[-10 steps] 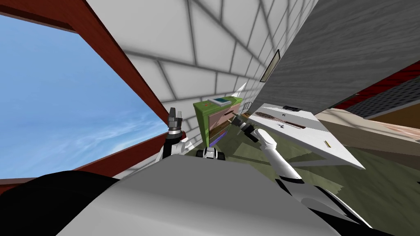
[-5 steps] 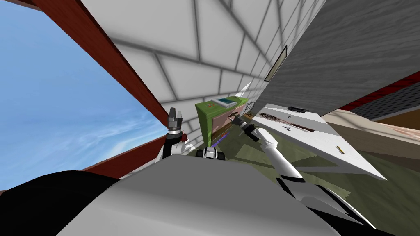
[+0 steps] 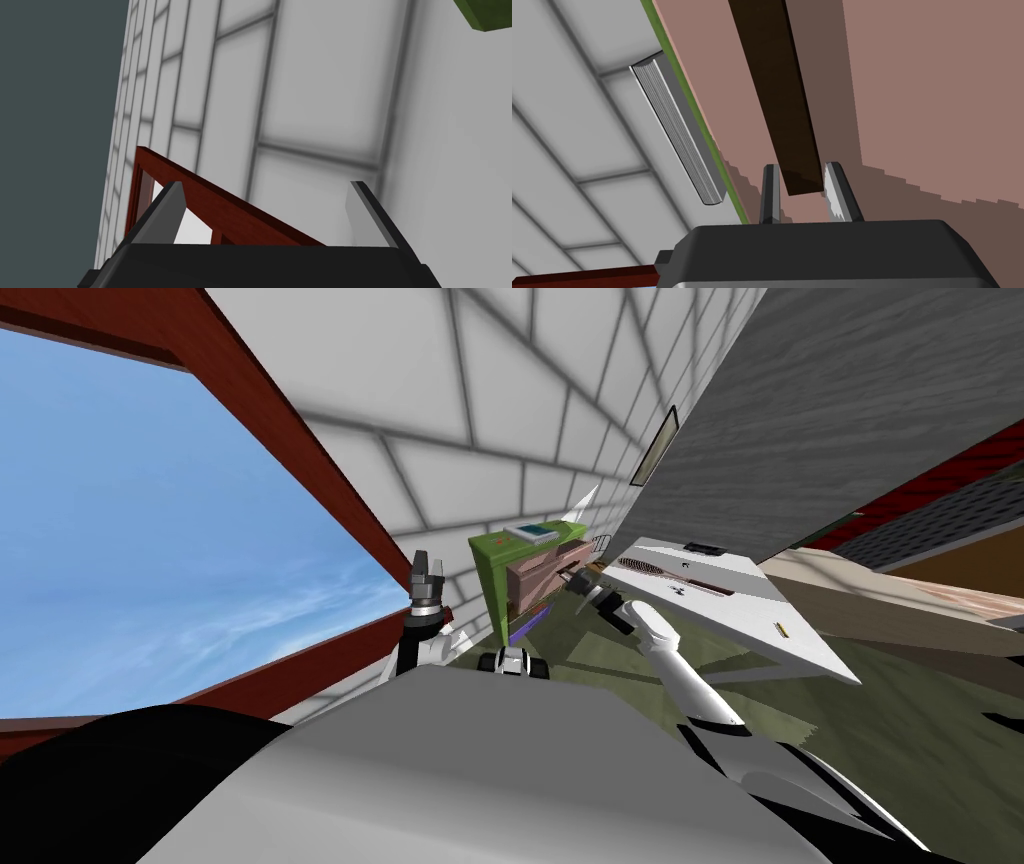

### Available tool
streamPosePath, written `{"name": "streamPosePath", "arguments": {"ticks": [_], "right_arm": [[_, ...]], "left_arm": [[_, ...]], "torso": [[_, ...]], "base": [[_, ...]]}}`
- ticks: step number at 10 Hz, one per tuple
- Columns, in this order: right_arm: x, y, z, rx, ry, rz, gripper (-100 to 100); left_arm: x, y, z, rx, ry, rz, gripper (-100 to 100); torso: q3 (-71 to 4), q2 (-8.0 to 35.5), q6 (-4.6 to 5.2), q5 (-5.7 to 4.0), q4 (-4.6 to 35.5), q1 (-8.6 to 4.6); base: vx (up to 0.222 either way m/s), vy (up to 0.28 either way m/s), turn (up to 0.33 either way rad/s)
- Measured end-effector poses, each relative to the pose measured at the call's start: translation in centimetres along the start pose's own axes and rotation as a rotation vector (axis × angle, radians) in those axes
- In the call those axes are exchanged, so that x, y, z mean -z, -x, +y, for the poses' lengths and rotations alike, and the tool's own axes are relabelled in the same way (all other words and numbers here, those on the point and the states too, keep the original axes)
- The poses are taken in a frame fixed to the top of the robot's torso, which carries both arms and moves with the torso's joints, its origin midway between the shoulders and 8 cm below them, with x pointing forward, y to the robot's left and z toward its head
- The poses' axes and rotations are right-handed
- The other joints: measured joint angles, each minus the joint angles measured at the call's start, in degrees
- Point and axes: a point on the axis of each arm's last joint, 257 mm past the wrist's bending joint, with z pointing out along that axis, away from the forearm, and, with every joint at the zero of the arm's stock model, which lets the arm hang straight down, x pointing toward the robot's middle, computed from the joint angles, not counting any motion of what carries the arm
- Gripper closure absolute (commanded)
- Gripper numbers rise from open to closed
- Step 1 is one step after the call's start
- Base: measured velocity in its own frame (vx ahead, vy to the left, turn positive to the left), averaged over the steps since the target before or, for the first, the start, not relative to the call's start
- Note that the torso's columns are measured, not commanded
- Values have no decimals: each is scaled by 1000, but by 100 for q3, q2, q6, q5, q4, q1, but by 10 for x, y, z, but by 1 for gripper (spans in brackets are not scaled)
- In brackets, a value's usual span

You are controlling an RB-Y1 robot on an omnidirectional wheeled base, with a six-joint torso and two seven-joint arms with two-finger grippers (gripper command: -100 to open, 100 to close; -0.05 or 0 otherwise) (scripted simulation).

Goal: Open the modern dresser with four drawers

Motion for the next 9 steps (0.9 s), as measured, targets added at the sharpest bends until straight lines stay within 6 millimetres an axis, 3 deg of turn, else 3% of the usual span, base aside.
{"name": "streamPosePath", "arguments": {"ticks": [2,3,6,9], "right_arm": [[1,3,1,-2,3,-9,100],[1,7,2,-5,6,-19,-100],[4,0,-14,-3,12,-19,-100],[5,-6,-39,-3,11,-24,-100]], "left_arm": [[0,0,0,0,0,0,0],[0,0,0,0,0,0,0],[0,0,0,0,0,0,0],[0,0,0,0,0,0,0]], "torso": [[5,13,6,-7,-2,-33],[6,13,14,-12,2,-50],[-14,-20,-14,5,-14,20],[6,10,6,-10,-8,-29]], "base": [[-113,-151,-52],[-50,-50,-17],[-4,59,-20],[-6,57,1]]}}
